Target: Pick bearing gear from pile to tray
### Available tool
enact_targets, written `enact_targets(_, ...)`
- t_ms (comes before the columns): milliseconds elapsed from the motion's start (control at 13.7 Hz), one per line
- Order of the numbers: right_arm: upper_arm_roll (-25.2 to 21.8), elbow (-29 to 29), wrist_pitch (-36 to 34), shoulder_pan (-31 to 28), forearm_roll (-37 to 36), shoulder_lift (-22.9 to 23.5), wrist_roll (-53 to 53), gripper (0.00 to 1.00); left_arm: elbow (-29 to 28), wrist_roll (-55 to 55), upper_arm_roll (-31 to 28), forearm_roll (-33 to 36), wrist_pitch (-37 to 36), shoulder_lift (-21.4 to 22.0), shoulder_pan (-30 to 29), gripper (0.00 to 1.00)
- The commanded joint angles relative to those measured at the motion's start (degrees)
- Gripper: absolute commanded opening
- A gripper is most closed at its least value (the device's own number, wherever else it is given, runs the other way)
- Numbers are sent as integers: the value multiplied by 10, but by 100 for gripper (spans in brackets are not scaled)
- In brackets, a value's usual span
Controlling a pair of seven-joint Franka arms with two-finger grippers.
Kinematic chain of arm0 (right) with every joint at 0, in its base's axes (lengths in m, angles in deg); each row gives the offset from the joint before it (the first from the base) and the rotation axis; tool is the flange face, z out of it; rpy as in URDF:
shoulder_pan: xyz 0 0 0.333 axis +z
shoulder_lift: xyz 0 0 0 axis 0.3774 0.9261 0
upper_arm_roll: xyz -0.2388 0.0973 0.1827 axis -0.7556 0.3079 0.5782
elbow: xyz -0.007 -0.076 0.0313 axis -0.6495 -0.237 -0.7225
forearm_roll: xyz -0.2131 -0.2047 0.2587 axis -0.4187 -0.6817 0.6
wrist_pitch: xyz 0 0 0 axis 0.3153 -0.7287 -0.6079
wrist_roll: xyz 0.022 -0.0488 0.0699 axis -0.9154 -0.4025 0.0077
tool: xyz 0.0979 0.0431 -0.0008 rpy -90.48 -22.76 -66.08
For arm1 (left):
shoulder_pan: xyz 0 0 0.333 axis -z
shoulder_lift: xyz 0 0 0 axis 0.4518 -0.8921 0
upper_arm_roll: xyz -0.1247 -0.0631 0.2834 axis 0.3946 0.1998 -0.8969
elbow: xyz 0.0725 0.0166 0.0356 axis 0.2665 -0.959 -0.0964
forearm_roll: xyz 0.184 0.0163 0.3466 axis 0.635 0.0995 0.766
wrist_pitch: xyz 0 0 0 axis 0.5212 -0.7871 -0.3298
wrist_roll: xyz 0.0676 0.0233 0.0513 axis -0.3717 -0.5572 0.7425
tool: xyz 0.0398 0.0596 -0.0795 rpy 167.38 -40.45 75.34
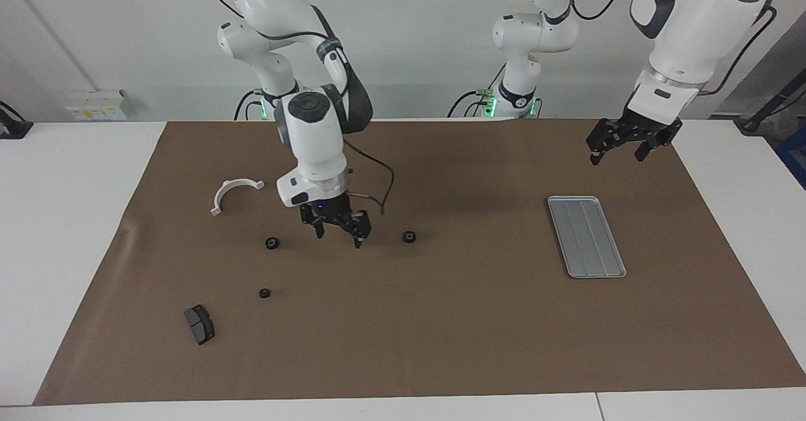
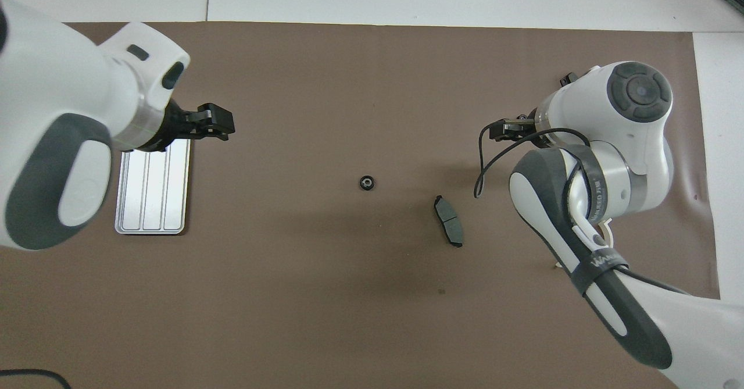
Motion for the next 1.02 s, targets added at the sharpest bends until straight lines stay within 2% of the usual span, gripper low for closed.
enact_targets(0,10,-64,45,-30,0,-20,104,100,36,73,-11,-7,29,-65,52,100)
enact_targets(146,10,-82,56,-31,1,-18,138,100,57,84,-12,-6,32,-101,88,100)
enact_targets(291,10,-108,59,-30,4,-20,147,100,115,111,-13,-3,28,-173,123,100)
enact_targets(364,11,-116,60,-30,4,-21,147,100,122,114,-12,-3,36,-189,128,100)
enact_targets(655,11,-156,115,-29,13,-22,144,99,114,133,-12,-4,144,-244,146,100)
enact_targets(874,11,-166,116,-30,13,-23,145,69,60,133,-11,-3,227,-243,144,100)
enact_targets(946,11,-167,116,-30,14,-23,144,64,43,132,-11,-3,243,-241,145,100)
